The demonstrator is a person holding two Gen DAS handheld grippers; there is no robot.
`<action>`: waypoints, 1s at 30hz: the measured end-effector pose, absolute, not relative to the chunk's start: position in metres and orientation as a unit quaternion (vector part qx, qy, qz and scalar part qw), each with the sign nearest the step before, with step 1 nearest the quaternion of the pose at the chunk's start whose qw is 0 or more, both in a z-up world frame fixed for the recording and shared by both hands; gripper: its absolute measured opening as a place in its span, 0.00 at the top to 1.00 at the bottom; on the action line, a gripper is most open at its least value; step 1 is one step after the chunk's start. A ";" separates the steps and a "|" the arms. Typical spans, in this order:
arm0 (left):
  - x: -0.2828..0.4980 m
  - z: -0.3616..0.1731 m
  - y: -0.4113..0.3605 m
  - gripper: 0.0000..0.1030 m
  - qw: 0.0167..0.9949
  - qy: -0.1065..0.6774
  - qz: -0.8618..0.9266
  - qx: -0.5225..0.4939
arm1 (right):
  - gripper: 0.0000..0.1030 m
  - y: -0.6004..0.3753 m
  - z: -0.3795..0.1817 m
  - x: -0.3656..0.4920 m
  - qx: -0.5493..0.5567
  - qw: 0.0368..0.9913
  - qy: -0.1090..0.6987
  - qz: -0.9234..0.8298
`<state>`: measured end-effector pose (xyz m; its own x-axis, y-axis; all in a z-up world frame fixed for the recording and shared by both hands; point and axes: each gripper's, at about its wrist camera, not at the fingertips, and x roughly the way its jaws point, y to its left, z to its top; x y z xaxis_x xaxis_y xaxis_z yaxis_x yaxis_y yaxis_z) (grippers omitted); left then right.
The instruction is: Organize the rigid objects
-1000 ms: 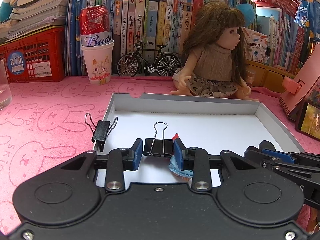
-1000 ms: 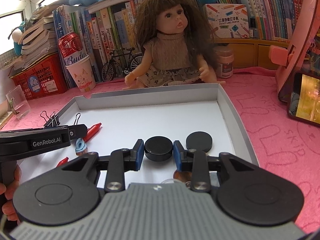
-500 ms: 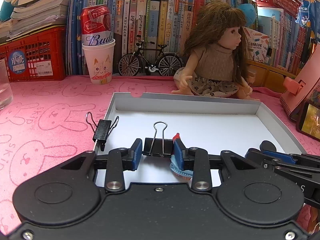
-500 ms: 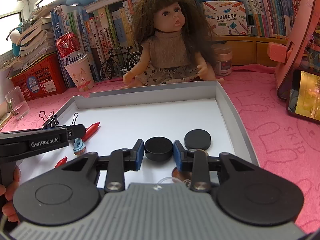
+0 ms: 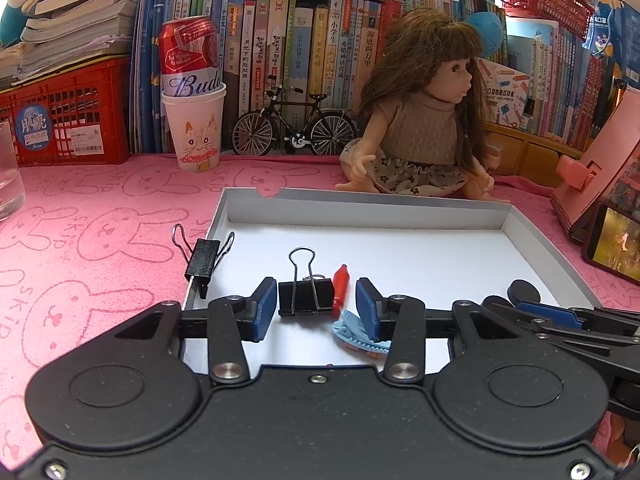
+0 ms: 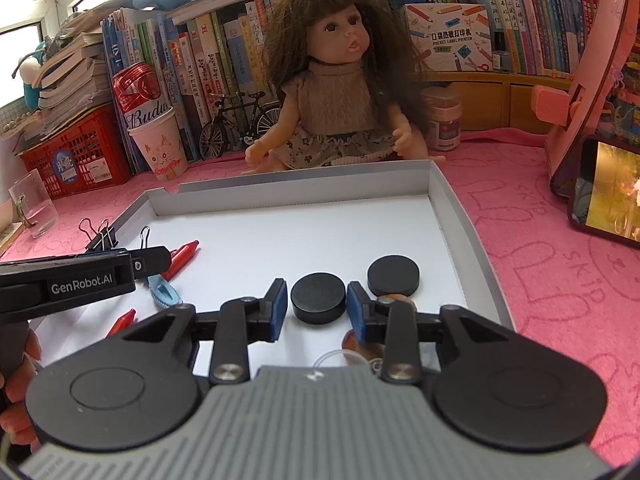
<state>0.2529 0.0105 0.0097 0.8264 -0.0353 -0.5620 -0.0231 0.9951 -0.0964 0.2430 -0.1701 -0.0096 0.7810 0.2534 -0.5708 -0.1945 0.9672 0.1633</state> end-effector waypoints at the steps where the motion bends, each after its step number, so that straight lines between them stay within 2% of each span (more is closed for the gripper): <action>1: 0.251 0.011 0.010 0.57 0.955 0.293 -0.003 -0.049 | 0.56 -0.170 -0.009 0.242 0.048 0.943 0.308 0.118; 3: 0.248 0.014 0.010 0.54 0.955 0.291 -0.006 -0.050 | 0.52 -0.171 -0.008 0.240 0.050 0.944 0.306 0.116; 4: 0.247 0.015 0.011 0.51 0.956 0.290 -0.007 -0.050 | 0.46 -0.171 -0.006 0.239 0.051 0.944 0.305 0.114; 6: 0.243 0.018 0.011 0.47 0.957 0.287 -0.010 -0.051 | 0.45 -0.171 -0.004 0.236 0.049 0.946 0.301 0.113; 10: 0.235 0.024 0.008 0.42 0.959 0.279 -0.015 -0.046 | 0.38 -0.170 0.003 0.231 0.036 0.950 0.290 0.109; 18: 0.221 0.031 0.006 0.37 0.962 0.269 -0.019 -0.039 | 0.32 -0.173 0.010 0.222 0.029 0.953 0.281 0.104; 30: 0.214 0.030 0.006 0.35 0.962 0.272 -0.017 -0.031 | 0.26 -0.175 0.013 0.218 0.026 0.955 0.279 0.102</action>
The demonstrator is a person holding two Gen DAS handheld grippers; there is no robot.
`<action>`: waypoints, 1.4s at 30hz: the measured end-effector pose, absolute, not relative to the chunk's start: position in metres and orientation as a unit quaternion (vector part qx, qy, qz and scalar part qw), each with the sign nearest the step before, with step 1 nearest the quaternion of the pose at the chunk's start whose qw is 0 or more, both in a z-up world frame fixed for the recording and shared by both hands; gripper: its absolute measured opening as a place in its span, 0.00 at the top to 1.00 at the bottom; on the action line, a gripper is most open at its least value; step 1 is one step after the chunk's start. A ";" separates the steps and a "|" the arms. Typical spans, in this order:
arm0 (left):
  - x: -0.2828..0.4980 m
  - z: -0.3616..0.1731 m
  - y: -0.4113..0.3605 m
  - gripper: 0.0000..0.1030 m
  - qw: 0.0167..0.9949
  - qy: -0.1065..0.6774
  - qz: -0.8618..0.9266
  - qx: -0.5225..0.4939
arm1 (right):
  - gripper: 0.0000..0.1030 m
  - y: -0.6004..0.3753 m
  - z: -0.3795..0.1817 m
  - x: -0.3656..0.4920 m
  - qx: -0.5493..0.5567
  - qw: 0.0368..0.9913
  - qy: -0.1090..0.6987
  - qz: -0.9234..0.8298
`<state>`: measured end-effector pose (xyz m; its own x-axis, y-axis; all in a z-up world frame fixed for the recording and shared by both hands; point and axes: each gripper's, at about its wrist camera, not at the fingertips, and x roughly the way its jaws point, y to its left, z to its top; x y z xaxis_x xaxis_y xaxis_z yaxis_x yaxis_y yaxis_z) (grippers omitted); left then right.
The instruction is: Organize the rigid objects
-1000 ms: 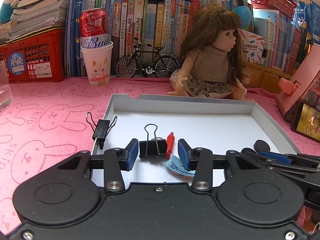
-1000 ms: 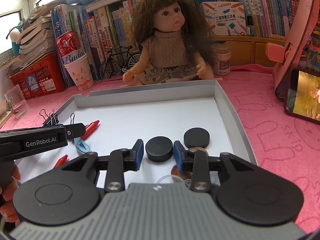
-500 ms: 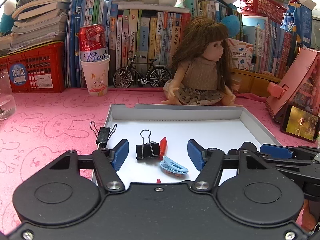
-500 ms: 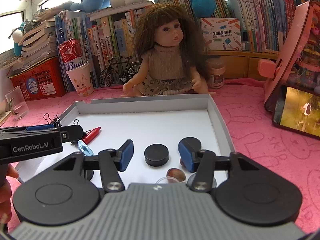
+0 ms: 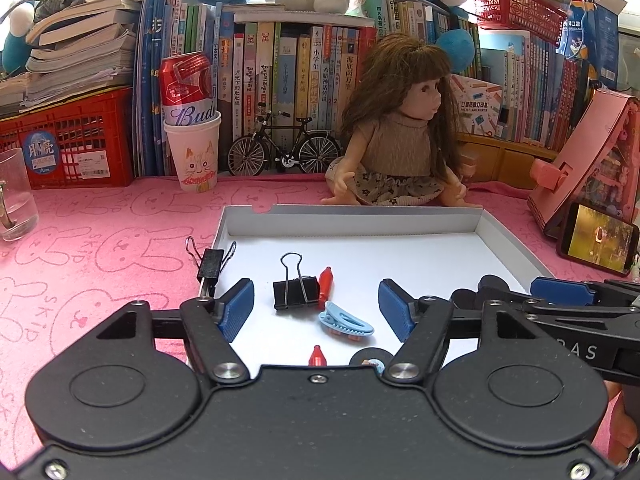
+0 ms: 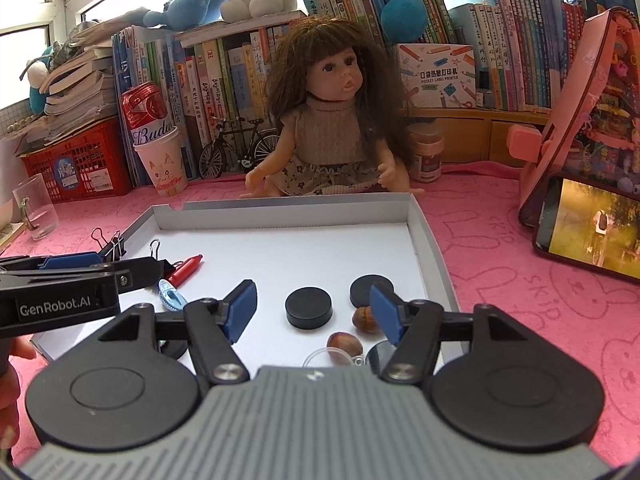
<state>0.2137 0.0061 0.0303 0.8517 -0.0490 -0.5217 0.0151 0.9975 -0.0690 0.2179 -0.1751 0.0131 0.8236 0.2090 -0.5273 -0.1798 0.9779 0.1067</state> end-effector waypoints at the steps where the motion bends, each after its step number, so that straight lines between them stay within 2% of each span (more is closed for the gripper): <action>1: 0.213 0.030 0.006 0.35 0.962 0.272 -0.017 -0.030 | 0.26 -0.175 0.013 0.217 0.026 0.954 0.279 0.102; 15: 0.200 0.031 0.003 0.34 0.961 0.274 -0.023 -0.024 | 0.21 -0.178 0.014 0.212 0.024 0.954 0.283 0.094; 31: 0.163 0.037 -0.003 0.22 0.964 0.264 -0.035 -0.012 | 0.16 -0.185 0.018 0.185 0.018 0.955 0.284 0.085; 42: 0.135 0.033 -0.001 0.21 0.961 0.274 -0.037 -0.020 | 0.14 -0.189 0.018 0.163 0.014 0.954 0.286 0.082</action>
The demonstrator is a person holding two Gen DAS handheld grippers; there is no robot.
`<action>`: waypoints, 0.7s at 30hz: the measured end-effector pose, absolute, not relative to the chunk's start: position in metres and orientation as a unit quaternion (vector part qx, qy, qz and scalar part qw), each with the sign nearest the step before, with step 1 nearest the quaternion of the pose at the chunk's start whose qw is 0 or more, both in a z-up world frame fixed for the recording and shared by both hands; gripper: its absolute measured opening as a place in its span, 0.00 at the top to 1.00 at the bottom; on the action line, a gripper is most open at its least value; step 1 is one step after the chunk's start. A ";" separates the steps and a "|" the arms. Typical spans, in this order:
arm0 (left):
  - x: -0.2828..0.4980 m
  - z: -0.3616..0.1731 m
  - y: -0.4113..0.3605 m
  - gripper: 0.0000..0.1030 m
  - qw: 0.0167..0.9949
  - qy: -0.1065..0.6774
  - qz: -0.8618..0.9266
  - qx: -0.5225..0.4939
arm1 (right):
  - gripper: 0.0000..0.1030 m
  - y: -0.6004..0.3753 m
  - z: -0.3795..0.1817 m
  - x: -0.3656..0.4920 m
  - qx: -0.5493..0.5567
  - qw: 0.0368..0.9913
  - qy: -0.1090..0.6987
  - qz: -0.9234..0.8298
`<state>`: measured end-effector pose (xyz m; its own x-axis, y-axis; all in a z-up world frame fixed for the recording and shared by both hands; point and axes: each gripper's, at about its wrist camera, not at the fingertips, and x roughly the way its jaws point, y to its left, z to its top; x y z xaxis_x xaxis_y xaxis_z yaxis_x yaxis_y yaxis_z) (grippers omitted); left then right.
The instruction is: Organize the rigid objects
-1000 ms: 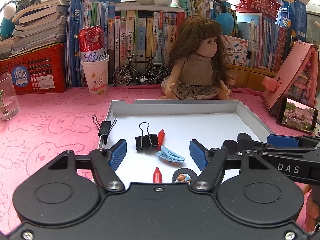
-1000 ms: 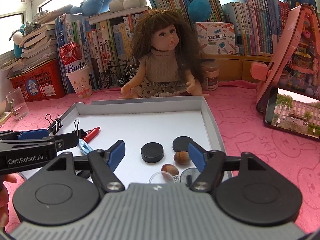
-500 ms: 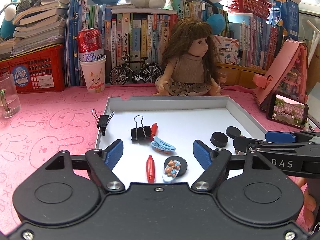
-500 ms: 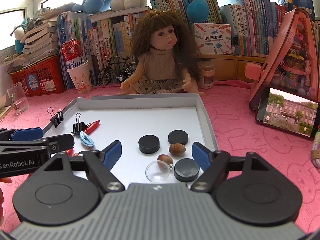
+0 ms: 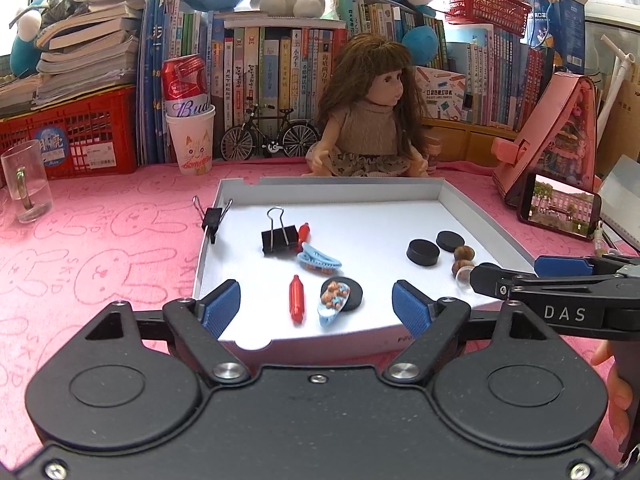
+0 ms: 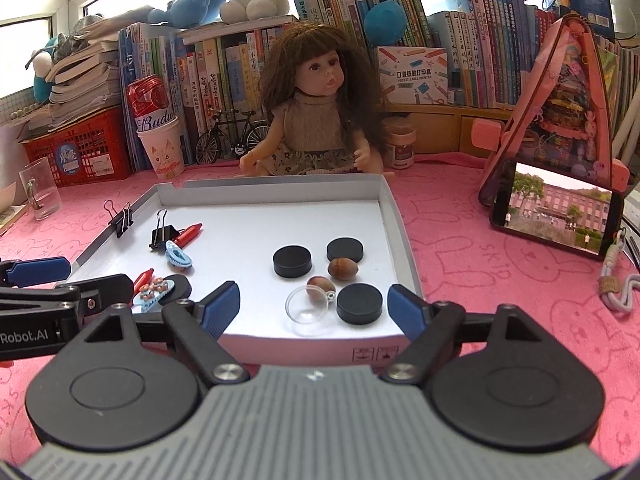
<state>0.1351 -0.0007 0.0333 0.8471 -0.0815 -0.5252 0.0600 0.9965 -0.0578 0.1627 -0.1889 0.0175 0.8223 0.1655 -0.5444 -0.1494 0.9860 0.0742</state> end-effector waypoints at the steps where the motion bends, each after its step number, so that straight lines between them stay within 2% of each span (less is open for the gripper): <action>1: 0.133 0.033 -0.001 0.21 0.961 0.275 -0.035 -0.019 | 0.14 -0.189 0.017 0.161 0.015 0.954 0.287 0.082; 21: 0.099 0.010 -0.004 0.17 0.952 0.304 -0.029 -0.009 | 0.08 -0.189 0.002 0.123 -0.002 0.951 0.298 0.081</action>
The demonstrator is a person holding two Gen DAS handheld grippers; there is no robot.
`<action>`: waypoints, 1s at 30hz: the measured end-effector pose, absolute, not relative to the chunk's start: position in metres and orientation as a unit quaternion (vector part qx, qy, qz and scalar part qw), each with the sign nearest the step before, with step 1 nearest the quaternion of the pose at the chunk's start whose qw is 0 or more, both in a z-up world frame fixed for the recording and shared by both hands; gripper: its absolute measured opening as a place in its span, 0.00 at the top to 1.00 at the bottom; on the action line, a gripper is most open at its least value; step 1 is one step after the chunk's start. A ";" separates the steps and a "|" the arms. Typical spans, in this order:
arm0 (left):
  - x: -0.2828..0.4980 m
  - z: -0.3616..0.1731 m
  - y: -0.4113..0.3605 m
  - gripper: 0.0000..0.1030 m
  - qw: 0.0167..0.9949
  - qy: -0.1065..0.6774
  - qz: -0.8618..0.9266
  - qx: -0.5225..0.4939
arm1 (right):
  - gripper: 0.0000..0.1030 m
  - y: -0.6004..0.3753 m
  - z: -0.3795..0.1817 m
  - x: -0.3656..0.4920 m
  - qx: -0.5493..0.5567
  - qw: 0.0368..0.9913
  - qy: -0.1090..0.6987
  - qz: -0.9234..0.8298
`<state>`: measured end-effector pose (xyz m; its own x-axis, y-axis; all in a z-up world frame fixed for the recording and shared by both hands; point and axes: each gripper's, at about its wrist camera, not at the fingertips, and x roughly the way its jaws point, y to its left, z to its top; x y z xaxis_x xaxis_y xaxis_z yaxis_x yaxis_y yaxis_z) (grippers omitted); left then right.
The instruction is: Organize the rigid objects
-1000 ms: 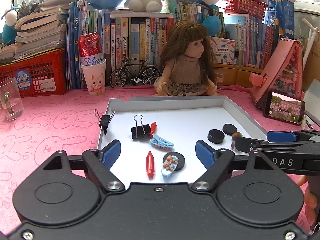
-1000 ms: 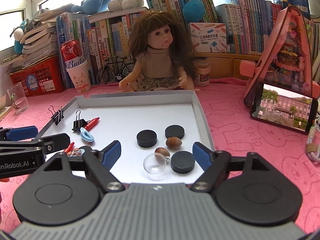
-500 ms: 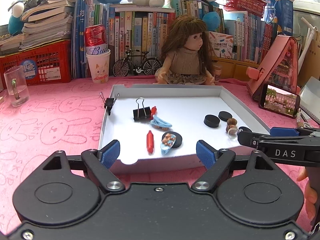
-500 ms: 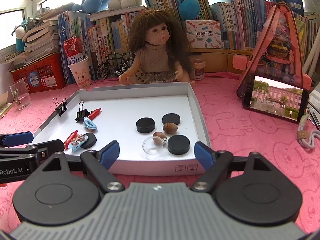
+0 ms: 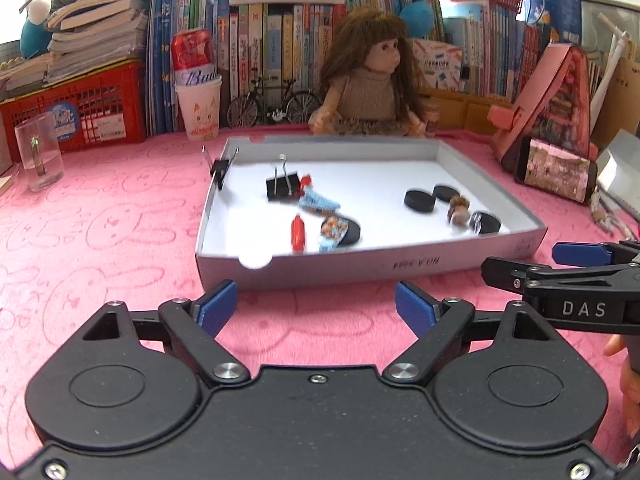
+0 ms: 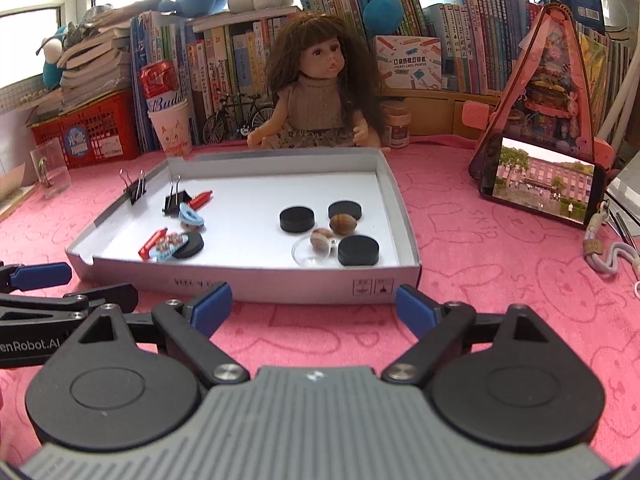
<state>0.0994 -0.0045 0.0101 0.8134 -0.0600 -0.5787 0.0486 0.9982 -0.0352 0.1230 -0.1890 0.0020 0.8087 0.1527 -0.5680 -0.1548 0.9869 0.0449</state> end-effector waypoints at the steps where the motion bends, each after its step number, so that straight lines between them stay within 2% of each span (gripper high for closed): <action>1: 0.099 0.008 -0.005 0.16 0.951 0.308 -0.027 -0.008 | 0.08 -0.189 -0.001 0.122 -0.004 0.950 0.302 0.080; 6: 0.101 -0.004 -0.007 0.14 0.943 0.332 -0.012 0.001 | 0.05 -0.187 -0.013 0.120 -0.011 0.946 0.316 0.073; 8: 0.100 -0.005 -0.008 0.11 0.945 0.327 -0.007 0.006 | 0.00 -0.187 -0.016 0.120 -0.015 0.946 0.315 0.071; 13: 0.104 -0.009 -0.007 0.01 0.945 0.328 0.011 0.011 | 0.00 -0.187 -0.019 0.123 -0.018 0.943 0.326 0.065; 30: 0.105 -0.011 -0.001 0.00 0.945 0.326 0.010 -0.001 | 0.00 -0.185 -0.020 0.125 -0.027 0.941 0.332 0.061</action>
